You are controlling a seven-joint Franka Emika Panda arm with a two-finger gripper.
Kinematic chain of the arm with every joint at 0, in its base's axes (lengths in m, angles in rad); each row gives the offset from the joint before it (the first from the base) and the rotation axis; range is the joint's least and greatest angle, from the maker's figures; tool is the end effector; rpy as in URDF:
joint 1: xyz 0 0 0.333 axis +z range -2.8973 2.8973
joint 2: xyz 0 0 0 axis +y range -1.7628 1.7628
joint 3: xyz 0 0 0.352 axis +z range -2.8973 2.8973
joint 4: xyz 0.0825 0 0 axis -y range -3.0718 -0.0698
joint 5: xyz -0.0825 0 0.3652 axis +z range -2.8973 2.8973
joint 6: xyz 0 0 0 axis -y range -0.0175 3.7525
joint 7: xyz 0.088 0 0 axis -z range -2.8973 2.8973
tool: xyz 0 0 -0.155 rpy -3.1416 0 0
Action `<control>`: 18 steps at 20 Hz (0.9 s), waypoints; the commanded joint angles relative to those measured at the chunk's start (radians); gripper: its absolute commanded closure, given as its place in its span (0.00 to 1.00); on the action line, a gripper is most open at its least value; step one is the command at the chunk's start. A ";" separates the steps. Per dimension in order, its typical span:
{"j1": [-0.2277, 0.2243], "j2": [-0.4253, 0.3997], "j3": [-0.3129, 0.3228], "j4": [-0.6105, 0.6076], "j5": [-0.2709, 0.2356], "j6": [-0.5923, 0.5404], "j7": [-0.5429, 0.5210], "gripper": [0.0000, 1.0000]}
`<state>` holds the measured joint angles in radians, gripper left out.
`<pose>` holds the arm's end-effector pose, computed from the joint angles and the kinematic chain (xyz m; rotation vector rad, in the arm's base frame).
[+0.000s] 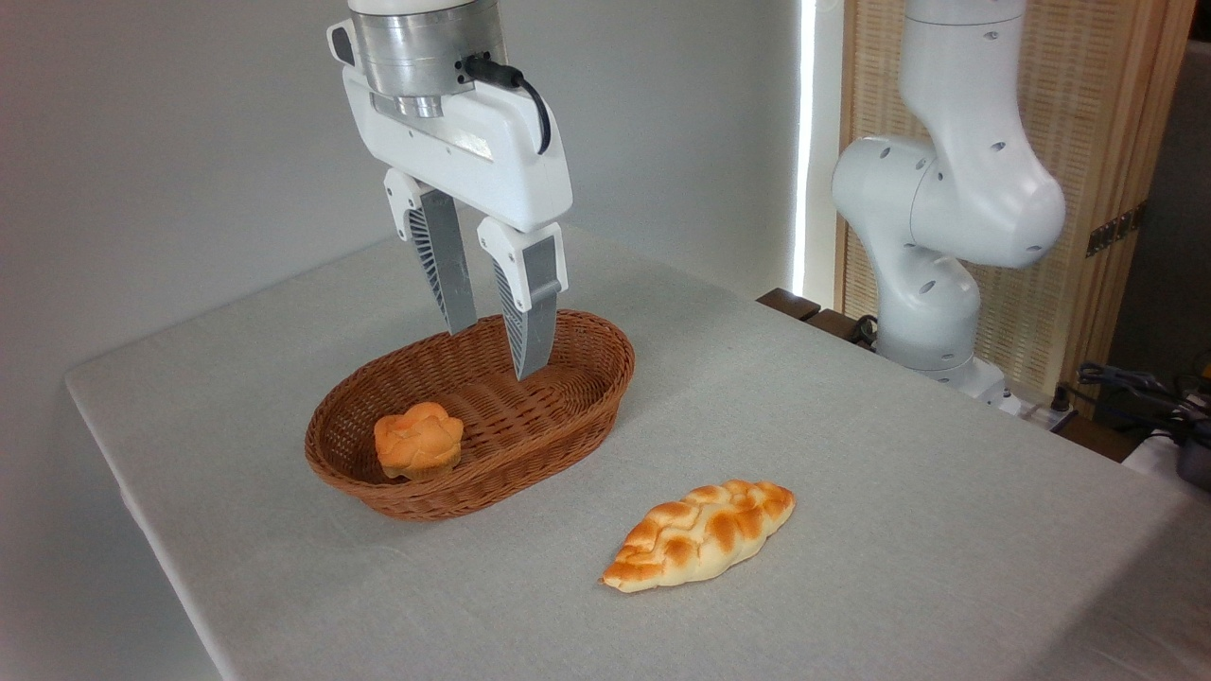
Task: Put bread into the basket
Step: 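Move the open gripper from above the basket toward the braided bread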
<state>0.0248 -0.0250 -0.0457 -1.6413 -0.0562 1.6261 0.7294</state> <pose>0.5315 -0.0198 0.5988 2.8796 -1.1293 0.0437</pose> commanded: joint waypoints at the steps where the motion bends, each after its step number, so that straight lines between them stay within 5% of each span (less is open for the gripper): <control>1: 0.000 0.010 0.010 0.021 -0.005 -0.015 0.010 0.00; 12: -0.002 -0.018 0.043 -0.027 -0.005 -0.028 0.002 0.00; 18: -0.003 -0.167 0.043 -0.325 0.055 0.144 0.040 0.00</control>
<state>0.0284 -0.0814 -0.0127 -1.7783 -0.0354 1.6476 0.7293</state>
